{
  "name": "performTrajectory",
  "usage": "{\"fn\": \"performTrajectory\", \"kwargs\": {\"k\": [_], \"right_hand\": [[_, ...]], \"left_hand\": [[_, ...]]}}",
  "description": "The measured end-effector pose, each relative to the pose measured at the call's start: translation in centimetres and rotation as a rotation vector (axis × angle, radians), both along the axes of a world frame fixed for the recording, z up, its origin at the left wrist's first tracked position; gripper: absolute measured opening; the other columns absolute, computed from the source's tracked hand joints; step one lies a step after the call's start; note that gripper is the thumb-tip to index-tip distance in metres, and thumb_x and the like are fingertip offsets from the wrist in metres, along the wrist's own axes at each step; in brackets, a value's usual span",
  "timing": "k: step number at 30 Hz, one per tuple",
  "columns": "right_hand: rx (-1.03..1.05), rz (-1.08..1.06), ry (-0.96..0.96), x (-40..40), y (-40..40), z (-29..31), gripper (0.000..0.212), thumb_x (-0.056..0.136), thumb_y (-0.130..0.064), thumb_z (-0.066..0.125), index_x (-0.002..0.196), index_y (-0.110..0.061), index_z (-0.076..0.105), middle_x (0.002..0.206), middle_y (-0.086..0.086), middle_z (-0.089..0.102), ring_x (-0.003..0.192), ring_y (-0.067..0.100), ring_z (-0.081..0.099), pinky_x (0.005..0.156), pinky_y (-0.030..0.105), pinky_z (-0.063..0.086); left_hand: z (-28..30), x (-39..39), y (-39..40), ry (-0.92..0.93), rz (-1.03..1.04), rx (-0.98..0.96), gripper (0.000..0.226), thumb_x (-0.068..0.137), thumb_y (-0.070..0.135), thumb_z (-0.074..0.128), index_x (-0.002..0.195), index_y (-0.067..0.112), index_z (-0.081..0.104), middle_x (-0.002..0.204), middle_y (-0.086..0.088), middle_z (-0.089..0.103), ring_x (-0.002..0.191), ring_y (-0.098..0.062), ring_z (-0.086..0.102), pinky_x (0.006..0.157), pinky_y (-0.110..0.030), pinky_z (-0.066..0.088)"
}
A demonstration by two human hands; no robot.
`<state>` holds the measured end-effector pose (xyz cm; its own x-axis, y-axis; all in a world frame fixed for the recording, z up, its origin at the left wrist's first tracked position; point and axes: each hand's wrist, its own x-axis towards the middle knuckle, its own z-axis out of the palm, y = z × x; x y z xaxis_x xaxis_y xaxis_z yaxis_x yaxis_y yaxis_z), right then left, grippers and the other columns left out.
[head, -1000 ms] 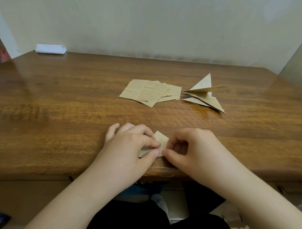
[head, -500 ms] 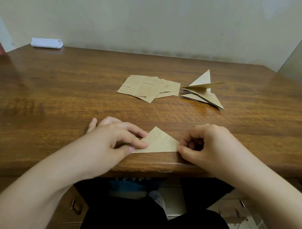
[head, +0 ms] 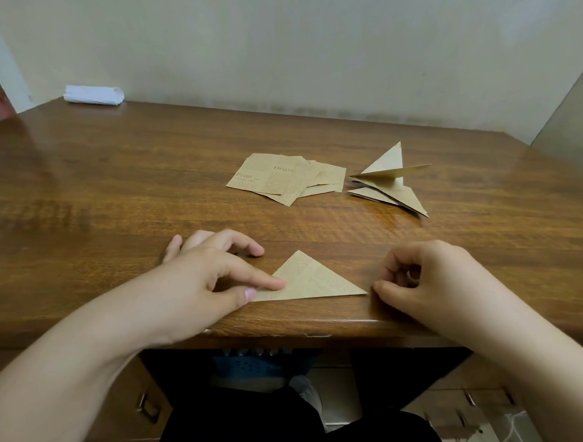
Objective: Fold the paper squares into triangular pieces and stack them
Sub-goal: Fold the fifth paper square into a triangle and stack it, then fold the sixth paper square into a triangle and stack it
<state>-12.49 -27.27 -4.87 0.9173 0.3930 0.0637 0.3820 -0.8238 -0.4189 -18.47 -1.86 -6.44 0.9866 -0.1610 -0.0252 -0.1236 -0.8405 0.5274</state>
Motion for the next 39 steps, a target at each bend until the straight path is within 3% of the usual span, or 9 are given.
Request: {"fn": "performTrajectory", "kwargs": {"k": [2,6,12,16,22,27,34,37,39], "right_hand": [[0.101,0.031,-0.105,-0.5,0.4,-0.3,0.003,0.081,-0.033,0.066,0.082,-0.032,0.064,0.079,-0.014,0.057,0.080,-0.001,0.053,0.065,0.008,0.042],[0.031,0.054,-0.111,-1.2,2.6,-1.3,0.038,0.086,-0.051,0.052,0.120,-0.036,0.052,0.101,-0.024,0.046,0.096,-0.003,0.047,0.081,0.010,0.039],[-0.074,-0.067,0.002,0.7,4.0,-0.8,0.025,0.084,-0.051,0.059,0.098,-0.032,0.051,0.101,-0.012,0.045,0.100,0.008,0.045,0.087,0.026,0.046],[-0.106,-0.091,0.043,1.5,3.4,-0.4,0.040,0.083,-0.053,0.060,0.115,-0.032,0.050,0.110,-0.012,0.045,0.107,0.008,0.046,0.092,0.026,0.046],[-0.175,-0.092,0.180,2.2,3.5,0.7,0.026,0.085,-0.050,0.060,0.100,-0.032,0.051,0.108,-0.008,0.049,0.105,0.013,0.047,0.089,0.029,0.046],[-0.238,-0.152,0.112,1.8,3.7,0.7,0.057,0.085,-0.055,0.056,0.129,-0.021,0.044,0.128,-0.002,0.044,0.120,0.018,0.039,0.098,0.031,0.038],[-0.244,-0.150,0.186,2.0,3.8,0.9,0.053,0.088,-0.052,0.055,0.128,-0.019,0.045,0.131,0.000,0.045,0.122,0.020,0.039,0.098,0.033,0.038],[-0.194,-0.154,0.130,1.9,3.8,0.2,0.048,0.086,-0.052,0.057,0.123,-0.024,0.046,0.126,-0.004,0.045,0.118,0.016,0.039,0.095,0.029,0.038],[-0.143,-0.145,0.070,1.7,3.4,-0.4,0.051,0.084,-0.053,0.059,0.126,-0.029,0.043,0.123,-0.009,0.044,0.116,0.012,0.038,0.093,0.026,0.037]], "left_hand": [[0.0,0.0,0.0,0.000,0.010,-0.011,0.041,0.090,0.034,0.055,0.088,0.075,0.052,0.116,0.049,0.028,0.121,0.016,0.015,0.117,-0.047,0.000],[0.2,0.3,-0.8,0.007,0.062,-0.006,0.034,0.090,0.034,0.056,0.096,0.067,0.053,0.120,0.041,0.032,0.127,0.008,0.015,0.116,-0.049,-0.008],[0.4,1.9,-2.4,-0.011,0.110,0.081,0.027,0.092,0.037,0.052,0.110,0.057,0.054,0.127,0.032,0.032,0.131,0.002,0.014,0.114,-0.053,-0.013],[0.5,3.0,-2.6,-0.057,0.090,0.128,0.024,0.091,0.041,0.052,0.110,0.056,0.054,0.124,0.031,0.030,0.130,0.003,0.014,0.114,-0.050,-0.015],[0.1,4.2,-3.0,-0.116,0.037,0.087,0.041,0.093,0.037,0.051,0.130,0.050,0.041,0.123,0.032,0.034,0.127,0.003,0.022,0.118,-0.039,0.008],[-0.8,3.9,-3.0,-0.189,0.021,0.014,0.035,0.095,0.032,0.048,0.124,0.052,0.047,0.123,0.033,0.036,0.126,0.004,0.021,0.115,-0.033,0.011],[-0.6,4.1,-3.7,-0.184,0.074,-0.044,0.019,0.092,0.038,0.049,0.105,0.047,0.058,0.117,0.031,0.045,0.121,0.003,0.028,0.115,-0.040,0.016],[-0.2,4.4,-5.0,-0.172,0.133,0.002,0.013,0.085,0.052,0.053,0.094,0.042,0.055,0.115,0.026,0.048,0.119,-0.002,0.031,0.114,-0.042,0.019],[-0.3,4.5,-5.8,-0.208,0.176,-0.020,0.009,0.086,0.046,0.056,0.087,0.038,0.054,0.106,0.022,0.052,0.114,-0.004,0.036,0.110,-0.039,0.026]]}}
